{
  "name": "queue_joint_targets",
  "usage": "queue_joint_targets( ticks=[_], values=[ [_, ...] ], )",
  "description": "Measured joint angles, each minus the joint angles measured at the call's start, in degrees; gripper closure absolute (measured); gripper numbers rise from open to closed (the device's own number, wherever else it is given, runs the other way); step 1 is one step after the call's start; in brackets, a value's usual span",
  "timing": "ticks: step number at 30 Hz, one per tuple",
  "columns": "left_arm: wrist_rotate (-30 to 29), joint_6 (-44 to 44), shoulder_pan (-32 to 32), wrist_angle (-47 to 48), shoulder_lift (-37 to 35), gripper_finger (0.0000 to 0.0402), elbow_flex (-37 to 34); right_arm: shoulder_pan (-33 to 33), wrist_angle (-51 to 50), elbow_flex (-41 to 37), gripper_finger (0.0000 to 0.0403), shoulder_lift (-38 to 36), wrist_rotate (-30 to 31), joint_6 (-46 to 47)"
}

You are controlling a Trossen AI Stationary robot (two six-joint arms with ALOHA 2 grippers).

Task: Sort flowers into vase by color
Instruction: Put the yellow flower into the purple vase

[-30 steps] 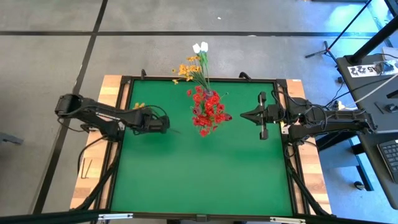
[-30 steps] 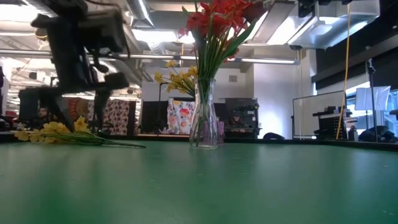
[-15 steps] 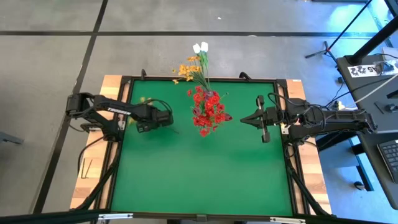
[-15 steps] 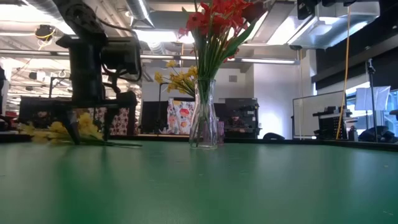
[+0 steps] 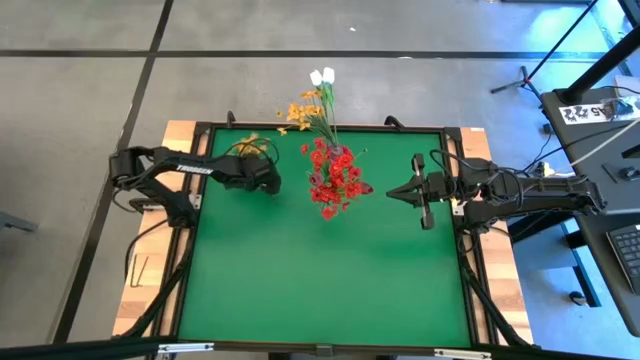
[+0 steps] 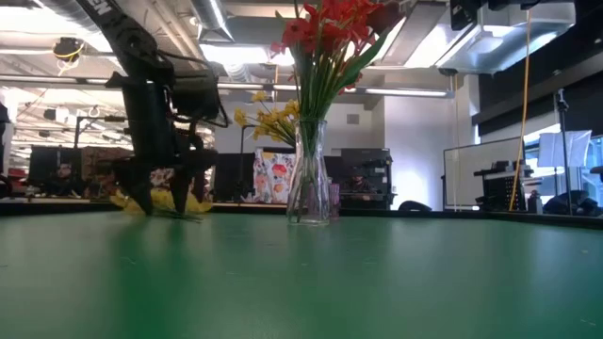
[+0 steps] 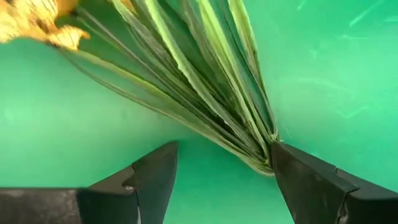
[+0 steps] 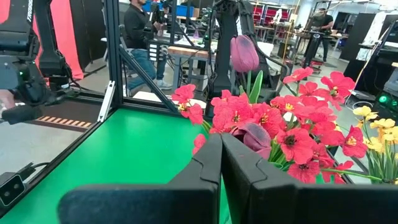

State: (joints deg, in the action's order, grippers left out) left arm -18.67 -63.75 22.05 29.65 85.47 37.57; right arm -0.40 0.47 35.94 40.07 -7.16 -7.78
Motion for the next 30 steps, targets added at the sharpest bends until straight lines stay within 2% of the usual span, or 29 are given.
queue_joint_targets(
  ticks=[4,8,10,14,20,25,30],
  values=[
    [-1.5,9.7,0.8,2.9,0.1,0.0147,2.0,0.0,0.0,0.0,0.0393,0.0,0.0,0.0],
    [-2.3,13.6,1.7,8.3,0.2,0.0147,6.8,0.0,0.0,0.0,0.0393,0.0,0.0,0.0],
    [-2.2,11.1,2.0,11.9,0.1,0.0147,9.9,0.0,0.1,0.0,0.0393,0.0,0.0,0.0],
    [-2.0,-0.7,2.1,15.5,0.1,0.0147,13.9,0.0,0.3,0.0,0.0393,0.0,0.0,0.0],
    [-1.1,-13.2,2.0,16.2,0.0,0.0147,12.1,0.0,0.3,0.0,0.0393,0.0,0.0,0.2],
    [1.6,-16.8,1.9,11.0,1.6,0.0147,8.7,0.0,-0.2,0.0,0.0393,0.0,0.0,0.2],
    [3.3,-16.8,2.9,3.9,4.9,0.0147,7.6,0.0,-0.7,0.0,0.0393,0.0,0.0,0.9]
  ],
)
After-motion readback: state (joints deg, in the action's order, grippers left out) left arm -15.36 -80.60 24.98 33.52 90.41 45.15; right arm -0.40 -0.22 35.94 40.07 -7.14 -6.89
